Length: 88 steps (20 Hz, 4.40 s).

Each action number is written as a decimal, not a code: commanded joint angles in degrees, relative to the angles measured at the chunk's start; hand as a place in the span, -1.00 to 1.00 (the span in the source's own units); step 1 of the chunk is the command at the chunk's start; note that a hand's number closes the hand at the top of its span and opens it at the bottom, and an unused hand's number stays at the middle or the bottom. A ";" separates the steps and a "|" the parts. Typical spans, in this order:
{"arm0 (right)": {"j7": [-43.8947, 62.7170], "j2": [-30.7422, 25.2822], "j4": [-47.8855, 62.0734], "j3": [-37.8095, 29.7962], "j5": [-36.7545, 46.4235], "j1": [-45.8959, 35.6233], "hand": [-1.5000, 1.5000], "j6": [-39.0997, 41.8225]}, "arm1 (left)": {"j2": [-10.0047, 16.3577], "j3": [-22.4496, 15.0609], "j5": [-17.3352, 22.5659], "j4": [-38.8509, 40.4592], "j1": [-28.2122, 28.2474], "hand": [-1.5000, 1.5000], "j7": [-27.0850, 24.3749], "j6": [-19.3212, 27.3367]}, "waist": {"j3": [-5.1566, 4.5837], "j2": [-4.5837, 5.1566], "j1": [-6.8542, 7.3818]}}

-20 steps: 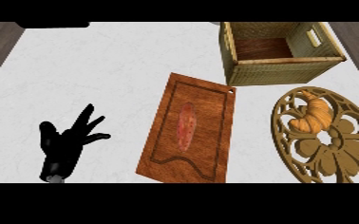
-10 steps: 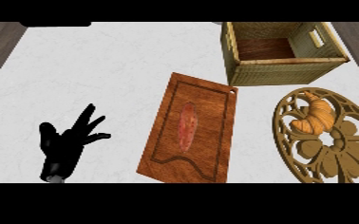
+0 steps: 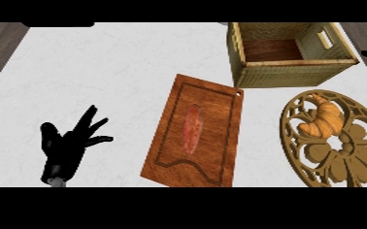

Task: Pick the croissant from the placemat and place it in the basket

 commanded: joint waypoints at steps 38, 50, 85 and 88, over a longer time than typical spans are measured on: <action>-16.70 17.57 20.64 6.37 27.14 2.69 -1.00 -8.33 | -0.96 2.08 -4.72 2.75 3.11 0.00 4.20 -0.67 | -0.46 0.53 0.34; -20.74 17.59 22.03 5.23 30.56 2.82 1.00 -8.28 | -2.74 2.53 -7.13 6.16 2.15 0.00 2.46 -0.68 | -0.52 0.51 -0.14; 30.34 58.39 -13.60 17.37 44.74 -31.36 1.00 -32.62 | -2.62 3.21 -7.62 1.36 3.52 0.00 5.34 -1.09 | -0.59 -0.09 0.48; 35.49 58.41 -12.92 13.26 45.98 -37.60 1.00 -29.38 | -2.04 4.49 -6.44 3.30 4.33 0.00 4.20 -2.67 | -0.66 -0.06 0.02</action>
